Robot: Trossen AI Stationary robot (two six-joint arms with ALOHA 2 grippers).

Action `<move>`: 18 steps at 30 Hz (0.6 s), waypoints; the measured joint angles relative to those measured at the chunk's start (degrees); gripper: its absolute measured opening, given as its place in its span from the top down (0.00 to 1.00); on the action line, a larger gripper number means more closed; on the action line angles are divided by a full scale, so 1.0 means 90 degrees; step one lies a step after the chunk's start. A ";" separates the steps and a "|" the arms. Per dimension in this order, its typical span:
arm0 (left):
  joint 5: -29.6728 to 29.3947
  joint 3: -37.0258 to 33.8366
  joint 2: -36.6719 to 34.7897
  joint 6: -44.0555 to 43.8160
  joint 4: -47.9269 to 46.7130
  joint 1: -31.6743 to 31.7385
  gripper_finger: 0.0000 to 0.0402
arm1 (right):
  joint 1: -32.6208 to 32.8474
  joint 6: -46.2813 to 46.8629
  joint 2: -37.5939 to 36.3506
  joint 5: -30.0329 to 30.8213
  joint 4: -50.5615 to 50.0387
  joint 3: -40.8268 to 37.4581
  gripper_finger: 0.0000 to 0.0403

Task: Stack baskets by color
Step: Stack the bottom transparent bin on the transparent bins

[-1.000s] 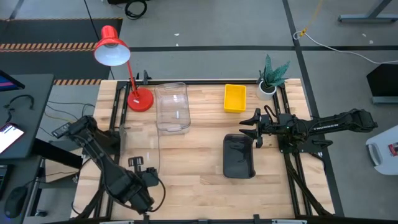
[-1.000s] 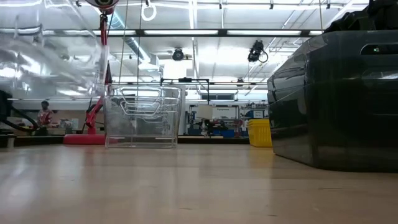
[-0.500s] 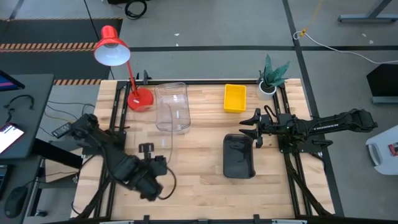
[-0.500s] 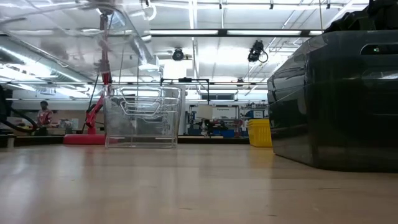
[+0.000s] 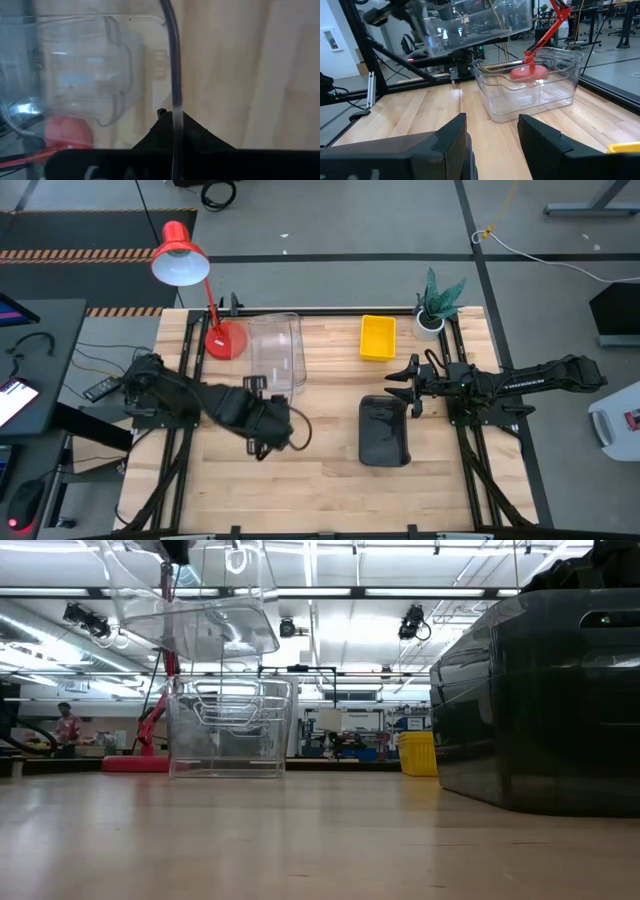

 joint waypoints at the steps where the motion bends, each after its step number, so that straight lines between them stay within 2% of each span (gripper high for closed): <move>1: -0.0038 0.0000 -0.0002 0.0089 0.0000 0.0118 0.98 | 0.0001 0.0000 0.0000 0.0002 0.0000 0.0000 0.55; 8: -0.0344 0.0000 -0.0002 0.0637 0.0000 0.0920 0.98 | 0.0000 0.0000 0.0000 0.0000 0.0000 0.0001 0.55; 18: -0.0244 -0.0002 0.0000 0.1448 0.0287 0.1907 0.97 | -0.0001 0.0000 0.0000 0.0000 0.0000 0.0000 0.55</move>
